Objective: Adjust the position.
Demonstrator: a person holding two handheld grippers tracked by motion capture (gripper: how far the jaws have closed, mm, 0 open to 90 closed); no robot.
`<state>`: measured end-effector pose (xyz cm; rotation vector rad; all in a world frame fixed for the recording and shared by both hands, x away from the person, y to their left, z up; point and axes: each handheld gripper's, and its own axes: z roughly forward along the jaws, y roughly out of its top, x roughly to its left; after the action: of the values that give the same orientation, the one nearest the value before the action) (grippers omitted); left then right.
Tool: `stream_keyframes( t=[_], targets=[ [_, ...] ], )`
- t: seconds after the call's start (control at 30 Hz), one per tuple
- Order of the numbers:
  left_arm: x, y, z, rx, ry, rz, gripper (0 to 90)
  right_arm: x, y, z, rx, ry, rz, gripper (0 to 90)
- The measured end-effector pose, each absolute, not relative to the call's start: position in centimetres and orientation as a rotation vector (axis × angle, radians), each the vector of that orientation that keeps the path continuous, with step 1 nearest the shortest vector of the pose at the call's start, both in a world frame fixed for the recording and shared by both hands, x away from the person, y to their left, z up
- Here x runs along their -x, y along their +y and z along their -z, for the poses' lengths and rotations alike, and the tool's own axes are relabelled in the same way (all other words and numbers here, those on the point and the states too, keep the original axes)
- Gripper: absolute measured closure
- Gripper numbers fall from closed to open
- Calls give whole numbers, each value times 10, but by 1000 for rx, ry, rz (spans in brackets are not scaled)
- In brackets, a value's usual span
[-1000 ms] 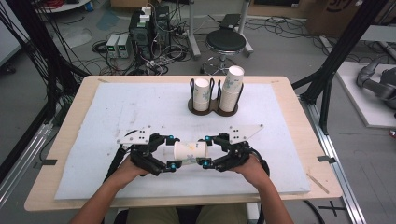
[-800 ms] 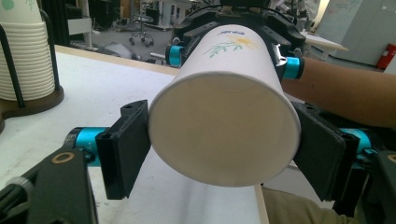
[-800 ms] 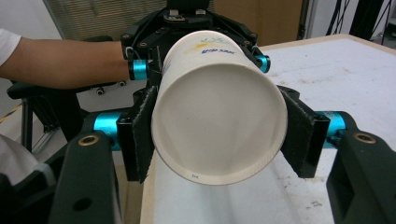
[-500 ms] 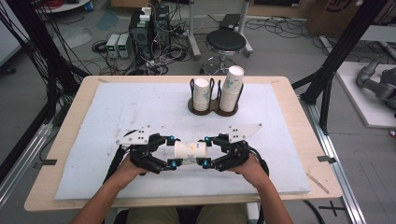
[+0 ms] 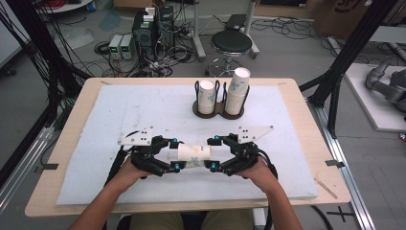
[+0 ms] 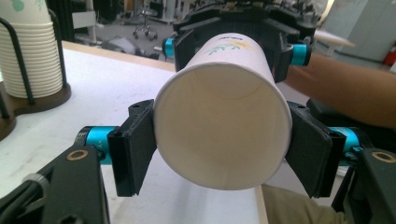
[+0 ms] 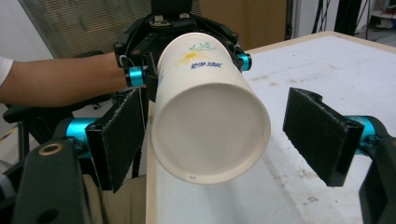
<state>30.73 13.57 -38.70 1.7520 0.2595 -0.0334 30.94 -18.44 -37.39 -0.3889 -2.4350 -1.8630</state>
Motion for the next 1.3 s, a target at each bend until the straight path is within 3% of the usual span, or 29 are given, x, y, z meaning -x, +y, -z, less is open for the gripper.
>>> stream_keyframes(
  t=[0.63,1.3],
  targets=[
    [-322,124,330,-2114,260,-38,302,-310,-181,347,364,-2787,1689,208],
    [-325,105,311,-2347,229,-95,305,-314,-150,327,184,-3022,1369,209]
  ],
)
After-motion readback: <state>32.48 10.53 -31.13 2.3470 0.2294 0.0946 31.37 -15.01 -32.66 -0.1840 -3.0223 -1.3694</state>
